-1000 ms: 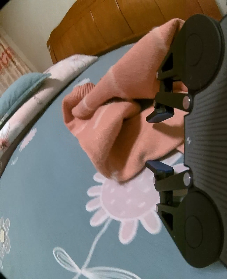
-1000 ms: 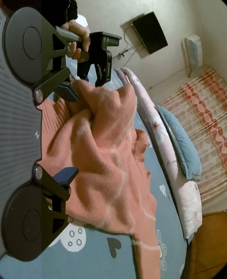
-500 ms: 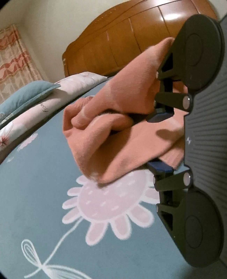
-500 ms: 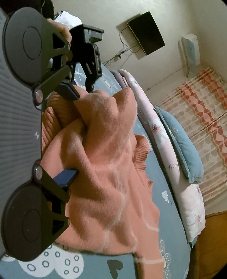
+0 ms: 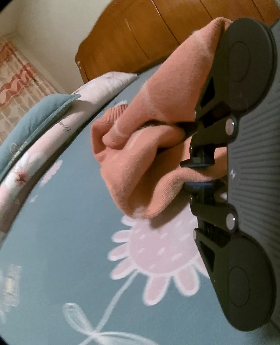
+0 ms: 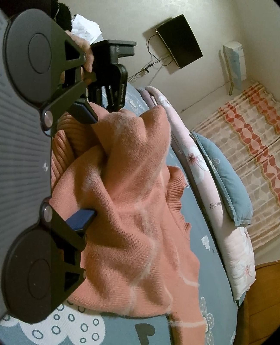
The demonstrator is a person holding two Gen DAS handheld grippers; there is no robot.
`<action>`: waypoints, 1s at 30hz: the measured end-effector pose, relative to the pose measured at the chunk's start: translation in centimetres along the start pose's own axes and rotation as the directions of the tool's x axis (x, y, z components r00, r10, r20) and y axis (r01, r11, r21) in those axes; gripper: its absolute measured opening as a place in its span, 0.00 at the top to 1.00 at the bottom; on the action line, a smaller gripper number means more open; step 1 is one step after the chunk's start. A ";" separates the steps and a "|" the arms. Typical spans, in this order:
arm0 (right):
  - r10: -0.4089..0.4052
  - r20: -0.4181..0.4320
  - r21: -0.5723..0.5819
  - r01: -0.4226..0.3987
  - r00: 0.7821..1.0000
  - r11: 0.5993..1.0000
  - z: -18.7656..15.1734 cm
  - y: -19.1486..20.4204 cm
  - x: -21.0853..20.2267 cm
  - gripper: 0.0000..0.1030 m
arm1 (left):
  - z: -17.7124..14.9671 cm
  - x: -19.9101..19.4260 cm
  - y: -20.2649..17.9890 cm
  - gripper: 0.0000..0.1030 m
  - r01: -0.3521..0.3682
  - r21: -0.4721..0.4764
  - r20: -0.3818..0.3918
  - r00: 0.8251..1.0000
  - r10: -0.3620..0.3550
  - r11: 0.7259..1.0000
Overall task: Fold clothes
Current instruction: 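Grasp the bunched sweater fabric with the left gripper and pull it flat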
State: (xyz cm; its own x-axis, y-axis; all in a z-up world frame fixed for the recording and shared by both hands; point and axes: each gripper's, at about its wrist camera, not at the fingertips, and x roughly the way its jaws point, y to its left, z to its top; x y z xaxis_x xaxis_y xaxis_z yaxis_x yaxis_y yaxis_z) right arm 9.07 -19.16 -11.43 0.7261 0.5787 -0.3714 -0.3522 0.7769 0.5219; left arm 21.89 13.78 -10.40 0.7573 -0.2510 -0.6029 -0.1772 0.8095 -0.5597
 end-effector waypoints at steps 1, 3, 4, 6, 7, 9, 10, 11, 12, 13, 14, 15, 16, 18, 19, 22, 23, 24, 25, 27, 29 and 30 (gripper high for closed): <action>0.000 0.000 -0.002 0.000 1.000 1.000 0.0 0.0 0.0 0.14 | 0.3 -0.3 -0.5 0.90 -0.023 0.028 0.004 1.000 0.023 0.999; 0.000 0.000 -0.003 0.000 1.000 1.000 0.0 0.0 0.0 0.14 | 0.9 -1.1 -1.3 0.90 -0.066 0.081 0.017 0.998 0.065 0.995; -0.001 0.000 -0.004 0.001 1.000 1.000 0.0 0.0 0.0 0.14 | 1.3 -1.6 -1.6 0.90 -0.087 0.106 0.027 0.996 0.085 0.990; -0.001 0.000 -0.004 0.001 1.000 1.000 0.1 0.0 0.0 0.14 | 2.1 -2.3 -2.0 0.91 -0.125 0.145 0.045 0.992 0.119 0.982; -0.001 0.001 -0.004 0.001 1.000 1.000 0.1 0.0 0.0 0.14 | 2.5 -2.8 -1.9 0.91 -0.143 0.157 0.055 0.989 0.136 0.977; -0.001 0.001 -0.005 0.001 1.000 1.000 0.1 0.0 0.1 0.14 | 3.3 -3.6 -1.5 0.91 -0.181 0.169 0.068 0.983 0.171 0.969; -0.001 0.001 -0.005 0.001 1.000 1.000 0.1 0.0 0.1 0.14 | 3.7 -4.3 -1.2 0.91 -0.208 0.176 0.083 0.977 0.196 0.962; -0.001 0.001 -0.005 0.001 1.000 1.000 0.1 0.0 0.1 0.14 | 4.1 -4.9 -0.9 0.95 -0.233 0.183 0.098 0.971 0.218 0.955; -0.001 0.002 -0.005 0.001 1.000 1.000 0.1 0.0 0.1 0.14 | 4.6 -5.5 -0.6 0.95 -0.255 0.189 0.111 0.965 0.238 0.948; -0.001 0.002 -0.005 0.001 1.000 1.000 0.1 0.0 0.1 0.14 | 5.1 -5.9 -0.4 0.95 -0.276 0.192 0.125 0.959 0.255 0.942; -0.001 0.002 -0.005 0.001 1.000 1.000 0.1 0.1 0.1 0.14 | 5.6 -6.2 -0.2 0.98 -0.295 0.195 0.139 0.952 0.271 0.935; -0.001 0.002 -0.005 0.001 1.000 1.000 0.1 0.1 0.1 0.14 | 6.0 -6.5 0.0 0.99 -0.322 0.200 0.158 0.943 0.294 0.925; 0.000 0.002 -0.005 0.000 1.000 1.000 0.1 0.1 0.0 0.14 | 6.5 -6.8 0.0 0.99 -0.346 0.206 0.176 0.933 0.314 0.915; 0.000 0.003 -0.004 0.000 1.000 1.000 0.1 0.1 0.0 0.14 | 7.6 -7.1 0.5 0.99 -0.339 0.214 0.169 0.936 0.307 0.916; 0.000 0.003 -0.004 0.000 1.000 1.000 0.1 0.1 0.0 0.14 | 8.1 -7.2 0.7 0.98 -0.316 0.217 0.154 0.945 0.288 0.923; 0.001 0.004 -0.005 -0.001 1.000 1.000 0.1 0.1 -0.1 0.14 | 8.5 -7.2 1.9 0.86 -0.146 0.207 0.075 0.988 0.133 0.967; 0.001 0.004 -0.005 -0.001 1.000 1.000 0.1 0.0 -0.1 0.14 | 8.3 -7.3 2.3 0.71 -0.099 0.205 0.053 0.995 0.090 0.974; 0.002 0.004 -0.004 -0.002 1.000 1.000 0.1 0.0 -0.1 0.14 | 7.9 -7.3 2.4 0.59 -0.073 0.220 0.049 0.997 0.064 0.973; 0.002 0.003 -0.003 -0.002 1.000 1.000 0.1 0.0 -0.2 0.14 | 7.5 -7.3 2.5 0.57 -0.053 0.242 0.051 0.998 0.042 0.969; 0.003 0.002 -0.003 -0.003 1.000 1.000 0.1 0.0 -0.2 0.14 | 6.7 -6.8 2.3 0.55 -0.003 0.299 0.019 1.000 -0.003 0.954; 0.006 0.002 -0.003 -0.006 1.000 1.000 0.1 -0.1 -0.3 0.14 | 6.2 -5.9 2.2 0.55 0.021 0.354 -0.014 1.000 -0.017 0.935; 0.006 0.003 -0.002 -0.006 1.000 1.000 0.1 0.0 -0.3 0.14 | 5.9 -5.4 2.1 0.55 0.025 0.380 -0.027 1.000 -0.017 0.925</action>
State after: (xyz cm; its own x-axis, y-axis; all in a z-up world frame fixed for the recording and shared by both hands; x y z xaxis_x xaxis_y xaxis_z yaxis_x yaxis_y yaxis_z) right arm 8.93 -19.41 -11.23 0.7254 0.5829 -0.3659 -0.3582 0.7737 0.5225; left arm 21.14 19.98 -4.93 0.7431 -0.2784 -0.6085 0.0942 0.9438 -0.3168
